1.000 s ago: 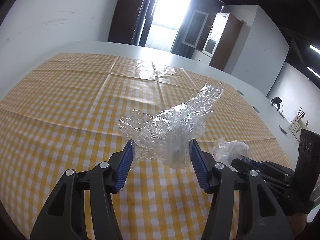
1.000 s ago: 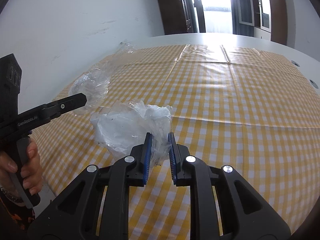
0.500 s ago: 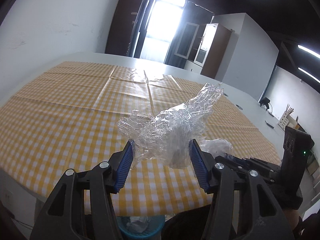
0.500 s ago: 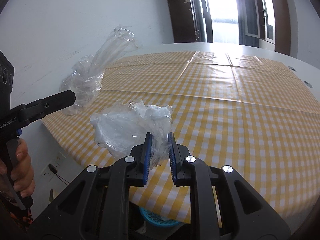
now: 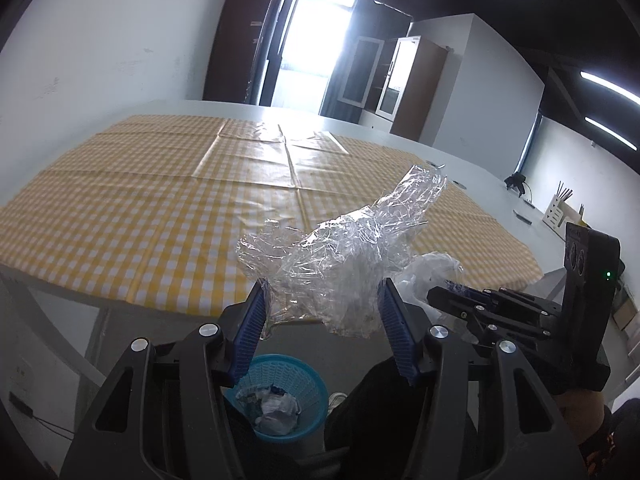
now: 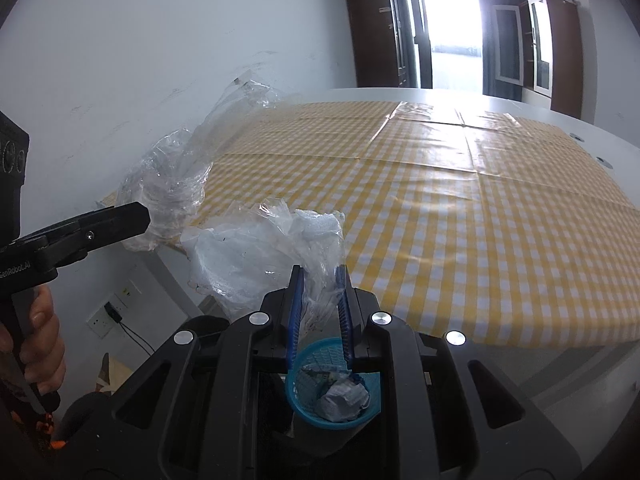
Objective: Collect trash
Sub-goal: 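Carry both clear plastic pieces down over the blue wastebasket with both grippers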
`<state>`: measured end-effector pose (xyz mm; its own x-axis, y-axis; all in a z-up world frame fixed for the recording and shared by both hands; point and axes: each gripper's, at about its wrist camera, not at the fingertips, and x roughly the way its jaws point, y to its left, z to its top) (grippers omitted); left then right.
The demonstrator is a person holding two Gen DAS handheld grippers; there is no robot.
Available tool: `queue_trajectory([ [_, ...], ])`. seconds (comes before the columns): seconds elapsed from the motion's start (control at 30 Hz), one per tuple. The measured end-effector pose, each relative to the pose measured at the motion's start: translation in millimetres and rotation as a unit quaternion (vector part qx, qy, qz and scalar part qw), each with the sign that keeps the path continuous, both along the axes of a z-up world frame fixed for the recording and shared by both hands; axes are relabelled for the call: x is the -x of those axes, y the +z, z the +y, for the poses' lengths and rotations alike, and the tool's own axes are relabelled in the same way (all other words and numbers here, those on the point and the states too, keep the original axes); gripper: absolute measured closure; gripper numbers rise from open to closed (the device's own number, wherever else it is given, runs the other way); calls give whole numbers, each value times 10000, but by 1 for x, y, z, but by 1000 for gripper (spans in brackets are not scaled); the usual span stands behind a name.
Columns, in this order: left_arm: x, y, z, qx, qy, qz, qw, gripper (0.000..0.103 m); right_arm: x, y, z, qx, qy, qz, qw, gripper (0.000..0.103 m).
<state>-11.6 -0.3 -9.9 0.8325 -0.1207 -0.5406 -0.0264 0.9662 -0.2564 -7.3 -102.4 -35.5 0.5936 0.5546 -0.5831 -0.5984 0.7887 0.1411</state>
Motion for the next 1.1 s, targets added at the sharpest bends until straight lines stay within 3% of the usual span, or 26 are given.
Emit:
queue_trajectory([
  [0.27,36,-33,-5,-213,-165,294,9992,48,41,-18,-13,153,-23,-10,9999,87],
  [0.37,43,-50,2,76,-307,520,9981,48,52,-31,-18,210,11,113,9997,87],
  [0.47,51,-59,5,-31,-270,549,9981,48,58,-48,-17,304,56,269,9992,87],
  [0.6,51,-80,8,100,-275,836,9961,48,61,-79,-12,491,97,528,9974,87],
  [0.83,31,-134,10,165,-284,1421,9893,48,45,-133,-4,746,36,1094,9912,87],
  [1.1,-18,-196,10,271,-265,1976,9796,48,13,-176,9,1024,-38,1601,9818,87],
])
